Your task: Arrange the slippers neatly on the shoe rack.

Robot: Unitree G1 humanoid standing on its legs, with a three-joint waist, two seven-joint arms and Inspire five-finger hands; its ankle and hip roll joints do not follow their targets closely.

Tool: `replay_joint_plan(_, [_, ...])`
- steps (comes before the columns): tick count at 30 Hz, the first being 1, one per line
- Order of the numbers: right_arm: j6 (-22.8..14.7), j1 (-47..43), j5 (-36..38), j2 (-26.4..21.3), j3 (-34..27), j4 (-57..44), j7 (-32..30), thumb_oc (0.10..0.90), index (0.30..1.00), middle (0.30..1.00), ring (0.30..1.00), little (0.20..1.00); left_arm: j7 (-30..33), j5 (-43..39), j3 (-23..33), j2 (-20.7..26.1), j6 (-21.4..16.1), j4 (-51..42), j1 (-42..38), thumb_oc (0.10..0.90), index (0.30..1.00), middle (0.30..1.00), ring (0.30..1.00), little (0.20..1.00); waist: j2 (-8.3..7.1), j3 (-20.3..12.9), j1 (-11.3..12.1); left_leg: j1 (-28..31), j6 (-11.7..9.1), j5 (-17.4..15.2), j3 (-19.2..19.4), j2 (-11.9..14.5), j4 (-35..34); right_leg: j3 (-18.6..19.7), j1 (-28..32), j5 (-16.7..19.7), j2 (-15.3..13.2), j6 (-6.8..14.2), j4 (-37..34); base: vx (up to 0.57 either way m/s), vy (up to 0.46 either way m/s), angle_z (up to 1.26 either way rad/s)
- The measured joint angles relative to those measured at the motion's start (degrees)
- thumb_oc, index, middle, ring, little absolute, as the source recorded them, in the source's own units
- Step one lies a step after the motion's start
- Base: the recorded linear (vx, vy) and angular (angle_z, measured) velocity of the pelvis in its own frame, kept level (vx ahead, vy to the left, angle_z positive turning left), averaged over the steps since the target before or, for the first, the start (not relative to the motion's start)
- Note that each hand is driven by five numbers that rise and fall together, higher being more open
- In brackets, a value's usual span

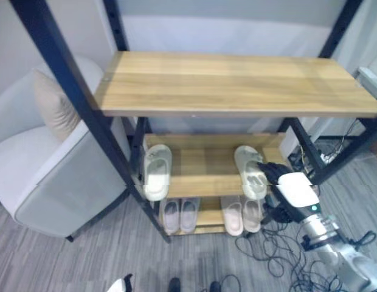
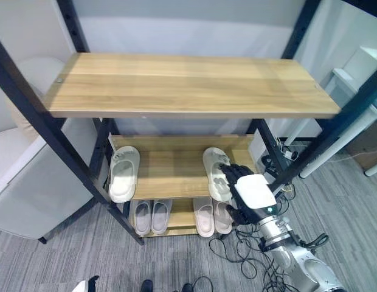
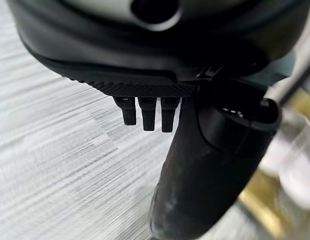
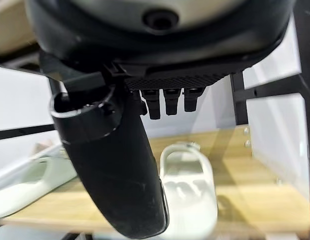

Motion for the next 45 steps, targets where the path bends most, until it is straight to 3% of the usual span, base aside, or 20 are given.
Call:
replay_joint_plan(3, [0.23,-1.72,2.99,0.24,-0.8,0.58,1.22,0.8,0.9,0.9,0.9,0.9,0.29,-2.0,0.76,0.9,-0.06,-1.25,-1.58,0.8,0.9,0.9,0.9,0.9,-0.05,-0.01,0.2,0.85,0.87,-0.58,-0.42,-1.07,-0.02,0.96,1.48,-0.2,-1.07,1.19,-0.72,0.08,0.029,0.1])
replay_joint_plan(4, [-0.24,-3.55,6.26,1.06,-0.7,3.34,2.02,0.8,0.9,0.9,0.9,0.9,0.29,-2.89,1.82,1.08,-0.16,-1.49,-1.6,0.8,0.9,0.9,0.9,0.9,-0.13,-0.02,1.43,1.22,1.08,-0.72,-0.41,-1.13,-0.05,0.9,1.85,-0.18,-1.06,1.23,-0.74,0.04,0.009,0.05])
replay_joint_plan(10, [2.66,-7.19,14.59,3.46,-0.71,16.48,3.63,0.8,0.9,0.9,0.9,0.9,-1.03,-4.26,1.86,-0.02,-0.05,1.93,1.96,0.8,0.9,0.9,0.9,0.9,-0.64,-1.26,3.13,0.33,1.5,-1.76,-1.48,-0.9,-0.3,0.29,1.57,-0.49,-0.67,1.26,-1.15,0.03,0.001,0.07])
replay_joint_plan(16, [5.44,-11.52,20.39,5.09,-1.39,20.55,3.5,0.8,0.9,0.9,0.9,0.9,-2.16,-6.51,3.23,0.14,0.42,3.97,7.12,0.8,0.9,0.9,0.9,0.9,-0.82,-2.07,3.4,-0.74,1.58,-0.79,-1.59,-0.9,-0.04,-0.11,0.3,-0.2,-0.67,1.17,-1.06,0.03,0.005,0.02])
replay_joint_plan(20, [5.26,-13.96,25.08,5.74,-1.35,25.07,3.51,0.8,0.9,0.9,0.9,0.9,-2.46,-8.62,4.1,0.14,0.21,3.69,5.55,0.8,0.9,0.9,0.9,0.9,-0.78,-2.24,5.59,-0.84,1.55,-0.75,-1.93,-0.97,-0.04,-0.77,0.43,-0.19,-0.72,1.22,-0.76,0.03,0.014,0.07])
replay_joint_plan(24, [5.21,-15.05,27.34,8.04,-1.28,25.47,3.46,0.8,0.9,0.9,0.9,0.9,-2.49,-8.69,3.67,0.12,-0.06,3.51,4.88,0.8,0.9,0.9,0.9,0.9,-0.91,-2.3,6.28,-1.05,1.43,-0.64,-2.11,-0.97,-0.07,-0.92,0.34,-0.19,-0.66,1.21,-0.79,0.02,0.01,0.03])
replay_joint_plan(26, [4.88,-17.16,27.98,9.78,-0.49,30.32,3.22,0.8,0.9,0.9,0.9,0.9,-2.52,-8.72,3.0,0.15,-0.11,3.36,4.4,0.8,0.9,0.9,0.9,0.9,-1.23,-2.54,6.3,-1.76,1.4,-0.65,-2.15,-0.95,-0.27,-0.98,-0.18,-0.17,-0.65,1.18,-1.09,0.04,0.009,0.01])
replay_joint_plan(33, [6.34,-20.49,29.09,9.76,2.17,36.59,3.3,0.8,0.9,0.9,0.9,0.9,-2.9,-10.77,1.78,0.16,-0.24,2.67,4.29,0.8,0.9,0.9,0.9,0.9,-1.86,-2.59,7.29,-3.41,1.44,-0.22,-2.36,-1.07,-0.04,-1.14,-1.93,0.05,-0.73,1.29,-0.75,0.01,0.004,0.01])
replay_joint_plan(45, [6.2,-26.19,29.96,9.71,2.17,38.59,2.62,0.8,0.9,0.9,0.9,0.9,-3.26,-10.85,1.63,0.2,-0.44,2.71,4.14,0.8,0.9,0.9,0.9,0.9,-1.92,-2.53,7.75,-5.38,1.38,0.07,-3.25,-1.2,-0.05,-2.12,-3.57,0.13,-0.79,1.38,-0.77,0.0,0.007,0.03])
